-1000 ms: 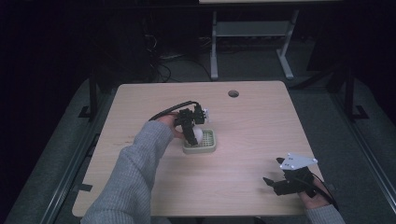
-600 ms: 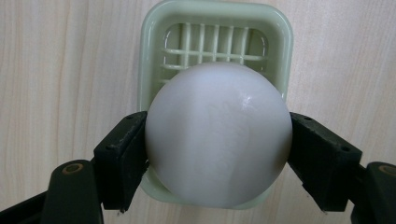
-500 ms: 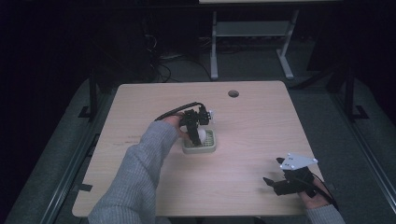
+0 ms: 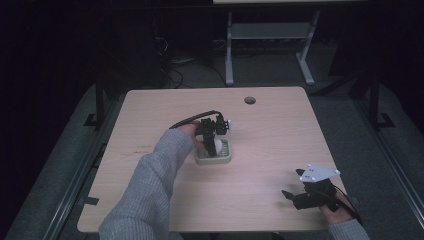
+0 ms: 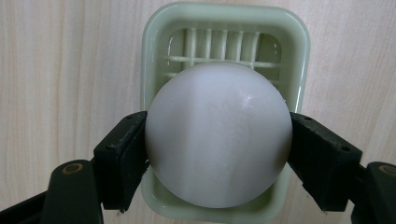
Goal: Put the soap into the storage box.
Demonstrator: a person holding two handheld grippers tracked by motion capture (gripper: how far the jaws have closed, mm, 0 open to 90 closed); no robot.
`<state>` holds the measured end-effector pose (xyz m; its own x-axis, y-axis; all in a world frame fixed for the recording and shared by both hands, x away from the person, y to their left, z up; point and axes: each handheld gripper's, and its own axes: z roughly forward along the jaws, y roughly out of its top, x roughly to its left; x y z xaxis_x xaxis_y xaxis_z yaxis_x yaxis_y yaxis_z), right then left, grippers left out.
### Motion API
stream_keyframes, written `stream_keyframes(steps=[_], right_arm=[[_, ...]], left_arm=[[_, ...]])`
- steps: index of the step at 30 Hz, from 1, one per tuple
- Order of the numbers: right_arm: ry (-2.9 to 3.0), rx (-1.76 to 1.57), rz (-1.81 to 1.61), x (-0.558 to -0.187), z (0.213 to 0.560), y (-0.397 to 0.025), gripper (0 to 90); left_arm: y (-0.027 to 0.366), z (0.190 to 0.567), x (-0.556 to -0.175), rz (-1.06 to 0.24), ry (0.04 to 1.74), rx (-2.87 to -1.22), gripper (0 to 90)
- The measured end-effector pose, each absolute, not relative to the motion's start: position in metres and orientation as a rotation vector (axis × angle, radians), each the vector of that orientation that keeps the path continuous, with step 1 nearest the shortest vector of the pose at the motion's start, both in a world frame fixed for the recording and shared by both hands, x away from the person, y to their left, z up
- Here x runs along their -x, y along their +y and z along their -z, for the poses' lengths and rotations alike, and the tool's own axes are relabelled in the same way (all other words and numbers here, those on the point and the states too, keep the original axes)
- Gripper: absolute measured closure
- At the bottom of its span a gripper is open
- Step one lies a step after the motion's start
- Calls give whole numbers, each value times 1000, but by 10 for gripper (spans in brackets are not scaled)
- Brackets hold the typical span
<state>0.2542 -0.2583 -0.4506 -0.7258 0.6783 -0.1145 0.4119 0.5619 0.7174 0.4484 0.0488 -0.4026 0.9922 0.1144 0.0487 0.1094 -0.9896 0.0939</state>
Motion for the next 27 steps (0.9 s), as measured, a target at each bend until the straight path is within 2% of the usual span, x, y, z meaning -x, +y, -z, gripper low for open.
stream_keyframes(steps=[21, 24, 27], right_arm=[[2421, -890, -969, -254, 451, -257, 139], [2425, -893, -965, -254, 451, -257, 139], [2426, -885, -960, -254, 451, -257, 139]], left_arm=[[53, 403, -450, -52, 188, -3046, 239], [55, 398, -450, -68, 208, -3026, 191], [57, 394, -450, -78, 208, -3020, 191]])
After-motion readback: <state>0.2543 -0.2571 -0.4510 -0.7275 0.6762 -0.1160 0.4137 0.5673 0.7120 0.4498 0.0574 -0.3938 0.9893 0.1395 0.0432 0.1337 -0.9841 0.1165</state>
